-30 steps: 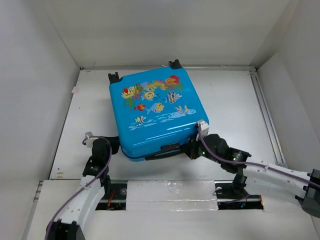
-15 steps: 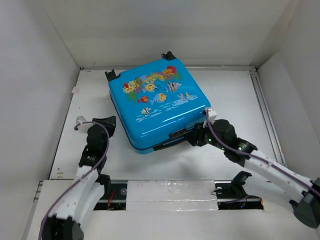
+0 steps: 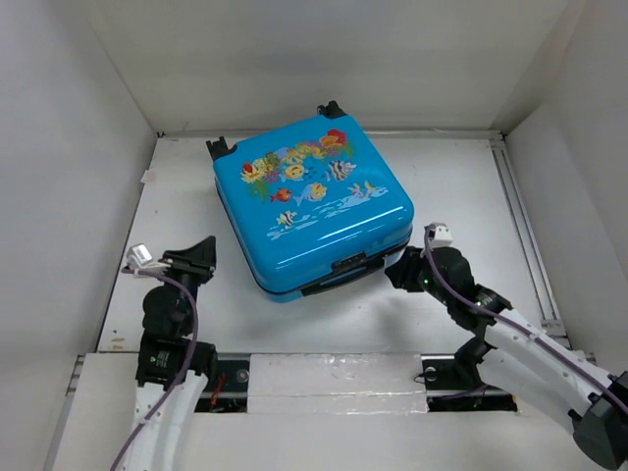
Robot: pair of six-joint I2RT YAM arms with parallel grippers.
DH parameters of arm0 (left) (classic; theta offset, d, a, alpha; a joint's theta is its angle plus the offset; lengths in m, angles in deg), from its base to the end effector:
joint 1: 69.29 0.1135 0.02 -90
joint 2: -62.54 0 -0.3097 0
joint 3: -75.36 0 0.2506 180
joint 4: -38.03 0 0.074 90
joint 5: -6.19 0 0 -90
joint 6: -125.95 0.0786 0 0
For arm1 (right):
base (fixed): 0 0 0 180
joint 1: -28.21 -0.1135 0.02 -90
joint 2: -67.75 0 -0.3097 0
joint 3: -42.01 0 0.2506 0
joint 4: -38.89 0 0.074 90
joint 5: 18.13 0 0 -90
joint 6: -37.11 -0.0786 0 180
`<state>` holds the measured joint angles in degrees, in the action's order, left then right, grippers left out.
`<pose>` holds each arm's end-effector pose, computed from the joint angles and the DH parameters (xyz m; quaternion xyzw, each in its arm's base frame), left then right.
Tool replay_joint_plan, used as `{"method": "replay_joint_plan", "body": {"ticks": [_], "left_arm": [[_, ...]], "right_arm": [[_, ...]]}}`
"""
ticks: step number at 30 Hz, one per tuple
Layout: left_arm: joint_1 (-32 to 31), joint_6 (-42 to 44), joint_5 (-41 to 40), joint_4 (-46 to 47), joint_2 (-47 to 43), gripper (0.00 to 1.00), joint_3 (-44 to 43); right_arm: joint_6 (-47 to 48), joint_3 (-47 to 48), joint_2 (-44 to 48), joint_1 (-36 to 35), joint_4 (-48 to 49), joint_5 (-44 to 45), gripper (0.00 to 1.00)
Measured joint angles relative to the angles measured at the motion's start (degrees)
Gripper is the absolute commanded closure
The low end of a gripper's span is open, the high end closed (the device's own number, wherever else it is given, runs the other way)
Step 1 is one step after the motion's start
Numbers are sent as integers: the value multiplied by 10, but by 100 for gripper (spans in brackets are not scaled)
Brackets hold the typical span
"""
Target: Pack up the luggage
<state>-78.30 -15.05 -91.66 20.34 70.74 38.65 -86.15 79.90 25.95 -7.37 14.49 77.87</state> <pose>0.0835 -0.0024 0.3058 -0.2770 0.5747 -0.3467 0.6876 0.1456 0.0940 0.2307 0.0095 0.8577 0.2524 0.4478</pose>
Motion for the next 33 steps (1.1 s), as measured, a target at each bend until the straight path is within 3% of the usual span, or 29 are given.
{"method": "replay_joint_plan", "body": {"ticks": [3, 11, 13, 24, 29, 30, 33], "left_arm": [[-3, -10, 5, -39, -7, 82, 58], [-4, -25, 33, -10, 125, 82, 140], [-4, -27, 42, 3, 132, 82, 147], [-4, -26, 94, 85, 167, 83, 183], [-4, -13, 112, 115, 202, 84, 183], [-4, -10, 117, 123, 209, 84, 183], [-4, -4, 137, 153, 235, 84, 184]], "right_arm": [[7, -6, -28, 4, 19, -3, 49], [29, -6, -40, 3, 85, -8, 49], [35, -6, -59, 3, 95, -6, 55], [55, 3, -110, -10, 127, 12, 69], [63, 7, -122, -26, 137, 42, 90], [65, 8, -123, -30, 137, 50, 100], [66, 8, -123, -44, 138, 75, 100]]}}
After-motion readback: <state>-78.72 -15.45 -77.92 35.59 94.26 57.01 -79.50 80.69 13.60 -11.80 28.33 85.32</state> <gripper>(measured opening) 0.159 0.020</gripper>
